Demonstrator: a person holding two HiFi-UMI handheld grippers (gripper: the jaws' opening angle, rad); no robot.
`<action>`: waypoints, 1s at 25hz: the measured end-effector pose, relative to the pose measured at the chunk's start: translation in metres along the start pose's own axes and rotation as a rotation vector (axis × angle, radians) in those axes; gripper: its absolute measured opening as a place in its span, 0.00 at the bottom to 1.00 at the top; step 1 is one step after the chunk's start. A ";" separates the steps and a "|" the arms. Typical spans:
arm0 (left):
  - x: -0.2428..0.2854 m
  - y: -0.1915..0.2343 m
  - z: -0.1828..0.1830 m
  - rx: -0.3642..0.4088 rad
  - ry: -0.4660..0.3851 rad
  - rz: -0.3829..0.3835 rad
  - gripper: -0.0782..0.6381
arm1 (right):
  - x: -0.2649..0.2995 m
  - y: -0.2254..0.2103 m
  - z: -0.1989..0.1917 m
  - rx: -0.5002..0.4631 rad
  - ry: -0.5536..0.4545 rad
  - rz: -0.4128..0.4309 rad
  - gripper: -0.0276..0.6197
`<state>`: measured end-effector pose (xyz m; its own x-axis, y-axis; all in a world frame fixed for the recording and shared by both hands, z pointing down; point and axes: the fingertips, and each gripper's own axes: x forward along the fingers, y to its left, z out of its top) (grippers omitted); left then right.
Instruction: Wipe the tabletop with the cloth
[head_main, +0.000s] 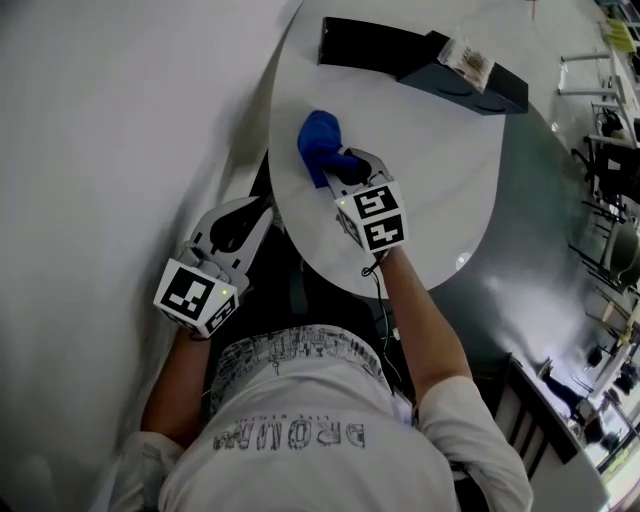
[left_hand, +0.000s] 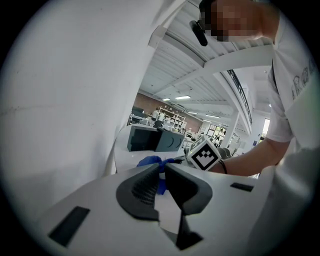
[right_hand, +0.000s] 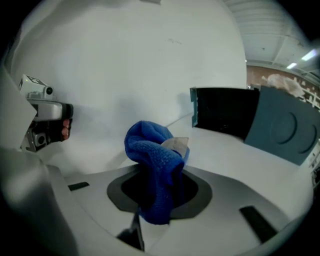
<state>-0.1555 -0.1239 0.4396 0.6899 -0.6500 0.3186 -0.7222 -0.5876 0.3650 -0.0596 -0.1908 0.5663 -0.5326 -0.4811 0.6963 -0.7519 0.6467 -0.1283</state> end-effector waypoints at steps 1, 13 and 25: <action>-0.001 0.001 -0.002 -0.005 -0.001 0.002 0.18 | 0.005 0.001 -0.005 0.002 0.014 0.003 0.20; 0.004 -0.003 -0.004 0.013 0.026 -0.028 0.18 | 0.007 -0.006 -0.017 0.034 0.013 -0.024 0.20; 0.058 -0.062 -0.011 0.064 0.086 -0.138 0.18 | -0.050 -0.081 -0.069 0.158 -0.003 -0.140 0.20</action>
<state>-0.0701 -0.1199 0.4456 0.7826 -0.5188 0.3440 -0.6199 -0.6996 0.3554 0.0549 -0.1781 0.5905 -0.4199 -0.5618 0.7128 -0.8700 0.4727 -0.1399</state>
